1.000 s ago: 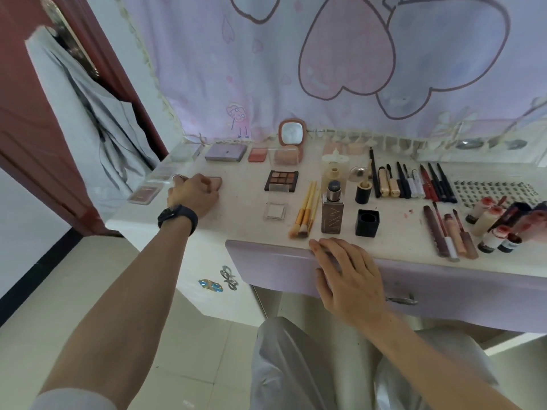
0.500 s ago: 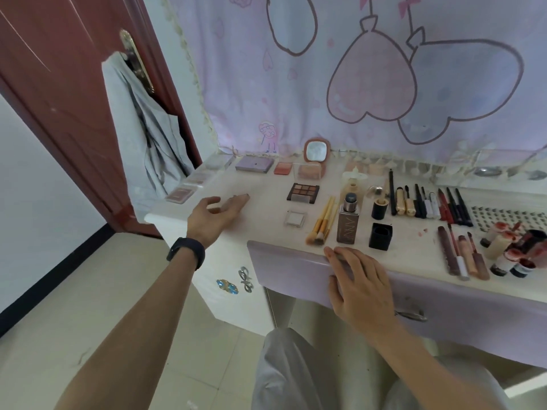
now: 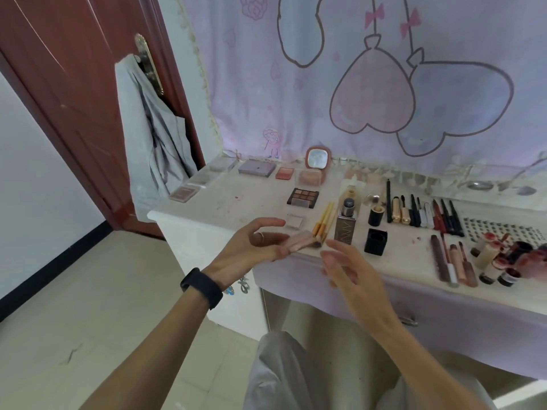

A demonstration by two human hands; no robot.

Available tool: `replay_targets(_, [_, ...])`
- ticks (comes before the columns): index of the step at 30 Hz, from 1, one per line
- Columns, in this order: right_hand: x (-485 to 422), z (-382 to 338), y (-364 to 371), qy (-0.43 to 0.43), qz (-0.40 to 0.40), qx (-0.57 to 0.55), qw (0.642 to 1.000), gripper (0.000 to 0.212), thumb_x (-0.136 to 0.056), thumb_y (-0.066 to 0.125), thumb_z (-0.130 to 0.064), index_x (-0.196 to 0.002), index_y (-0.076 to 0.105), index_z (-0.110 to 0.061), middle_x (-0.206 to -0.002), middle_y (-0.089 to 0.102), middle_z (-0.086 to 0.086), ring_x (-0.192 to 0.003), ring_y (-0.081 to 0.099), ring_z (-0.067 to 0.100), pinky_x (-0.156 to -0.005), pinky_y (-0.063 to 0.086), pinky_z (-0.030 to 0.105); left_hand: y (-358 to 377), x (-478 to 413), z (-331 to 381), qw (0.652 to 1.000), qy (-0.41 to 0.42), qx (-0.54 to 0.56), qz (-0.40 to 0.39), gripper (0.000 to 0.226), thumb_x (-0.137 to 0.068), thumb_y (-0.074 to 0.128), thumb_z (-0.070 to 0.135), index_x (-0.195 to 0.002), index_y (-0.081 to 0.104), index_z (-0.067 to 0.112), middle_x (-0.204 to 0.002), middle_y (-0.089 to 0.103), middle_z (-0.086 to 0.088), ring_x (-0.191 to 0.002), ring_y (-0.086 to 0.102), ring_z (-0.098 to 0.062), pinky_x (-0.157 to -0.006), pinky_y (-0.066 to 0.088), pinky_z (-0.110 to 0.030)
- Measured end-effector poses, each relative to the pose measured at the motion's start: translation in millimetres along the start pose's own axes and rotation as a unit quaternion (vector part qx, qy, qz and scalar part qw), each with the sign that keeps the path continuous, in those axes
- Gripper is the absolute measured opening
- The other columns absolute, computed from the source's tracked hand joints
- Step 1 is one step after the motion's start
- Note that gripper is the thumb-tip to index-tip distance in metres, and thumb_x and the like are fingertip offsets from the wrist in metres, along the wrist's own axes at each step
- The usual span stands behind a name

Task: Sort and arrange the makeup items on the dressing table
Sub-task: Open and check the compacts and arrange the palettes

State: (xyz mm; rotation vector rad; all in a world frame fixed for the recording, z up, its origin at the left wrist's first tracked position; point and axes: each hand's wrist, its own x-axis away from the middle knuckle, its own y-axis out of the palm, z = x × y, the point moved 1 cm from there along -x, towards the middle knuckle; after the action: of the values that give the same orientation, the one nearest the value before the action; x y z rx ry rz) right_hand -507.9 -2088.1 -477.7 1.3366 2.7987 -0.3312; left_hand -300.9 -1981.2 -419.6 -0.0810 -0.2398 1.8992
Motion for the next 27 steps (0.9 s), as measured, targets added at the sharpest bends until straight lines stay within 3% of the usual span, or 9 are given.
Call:
replay_targets(2, [-4.8,-13.2,1.3,0.104,-0.060,-0.153,0.981,0.060,-0.083,0.061,-0.072,-0.127,0.061,-0.031,-0.113,0.075,0.002,-0.087,0.074,0.021,-0.069,0.058,0.028,7.6,2.0,7.4,0.999,0.005,-0.042,-0.032,0.058,-0.065,0.081,0.029,-0.119,0.063,0.039,-0.114,0.073,0.002,-0.111,0.065,-0.008,-0.088,0.050,-0.019])
replay_targets(4, [-6.8,-21.2,1.9,0.179,-0.078,-0.252,0.948,0.040,-0.097,0.061,-0.044,-0.120,0.066,-0.012,-0.103,0.075,0.017,-0.069,0.068,0.024,-0.057,0.054,0.027,14.1,2.6,11.9,0.995,0.020,-0.090,-0.044,0.058,-0.065,0.080,0.025,-0.119,0.063,0.037,-0.113,0.072,0.003,-0.109,0.065,-0.007,-0.088,0.053,-0.020])
replay_targets(7, [-6.3,-23.7,2.9,0.215,-0.049,-0.314,0.924,0.019,-0.099,0.056,-0.007,-0.108,0.065,0.006,-0.082,0.071,0.021,-0.056,0.060,0.018,-0.049,0.050,0.023,21.4,5.2,14.8,0.990,0.051,-0.131,-0.029,0.062,-0.063,0.080,0.029,-0.121,0.061,0.036,-0.116,0.069,0.009,-0.109,0.064,-0.011,-0.094,0.055,-0.033])
replay_targets(11, [-5.1,-28.0,3.6,0.221,-0.022,-0.347,0.911,0.021,-0.097,0.051,0.003,-0.111,0.066,0.008,-0.082,0.067,0.024,-0.054,0.060,0.018,-0.048,0.052,0.024,28.1,9.8,10.1,0.989,0.097,-0.111,0.028,0.065,-0.065,0.077,0.038,-0.126,0.059,0.027,-0.122,0.066,0.010,-0.114,0.063,-0.011,-0.099,0.052,-0.032])
replay_targets(17, [-2.4,-31.9,5.3,0.226,-0.059,-0.353,0.906,0.024,-0.098,0.053,-0.003,-0.117,0.064,0.006,-0.093,0.073,0.026,-0.060,0.065,0.020,-0.055,0.057,0.025,33.6,9.9,4.2,0.995,0.070,-0.017,0.068,0.064,-0.070,0.080,0.027,-0.131,0.058,0.026,-0.116,0.072,-0.001,-0.105,0.069,-0.019,-0.094,0.055,-0.032])
replay_targets(19, [-2.6,-28.0,3.9,0.197,-0.067,-0.274,0.939,0.028,-0.098,0.061,-0.019,-0.123,0.064,-0.007,-0.104,0.075,0.017,-0.075,0.072,0.024,-0.065,0.059,0.028,32.8,8.5,6.0,0.996,0.057,-0.005,0.070,0.062,-0.071,0.078,0.030,-0.130,0.059,0.027,-0.111,0.074,-0.002,-0.105,0.069,-0.019,-0.094,0.054,-0.030])
replay_targets(21, [-2.3,-24.8,0.7,0.141,-0.082,-0.165,0.973,0.050,-0.086,0.073,-0.051,-0.128,0.063,-0.027,-0.113,0.074,-0.001,-0.094,0.074,0.022,-0.077,0.058,0.028,29.8,6.8,8.4,0.998,0.037,-0.007,0.059,0.065,-0.070,0.078,0.043,-0.130,0.058,0.031,-0.108,0.075,-0.001,-0.106,0.069,-0.017,-0.099,0.050,-0.029])
replay_targets(23, [-1.6,-24.1,-1.5,0.088,-0.103,-0.087,0.987,0.072,-0.071,0.072,-0.074,-0.130,0.062,-0.036,-0.117,0.072,-0.012,-0.103,0.071,0.015,-0.085,0.057,0.028,28.4,5.2,10.2,0.999,0.021,-0.010,0.039,0.066,-0.069,0.078,0.048,-0.130,0.056,0.032,-0.108,0.076,0.000,-0.105,0.069,-0.016,-0.101,0.047,-0.029])
replay_targets(27, [-1.9,-21.4,1.3,0.023,-0.074,-0.009,0.997,0.061,-0.070,0.062,-0.084,-0.117,0.069,-0.046,-0.108,0.074,-0.017,-0.100,0.070,0.007,-0.094,0.055,0.036,32.8,1.5,8.0,0.999,0.011,0.018,0.035,0.059,-0.073,0.076,0.039,-0.127,0.057,0.026,-0.106,0.076,-0.004,-0.105,0.070,-0.023,-0.100,0.051,-0.036])
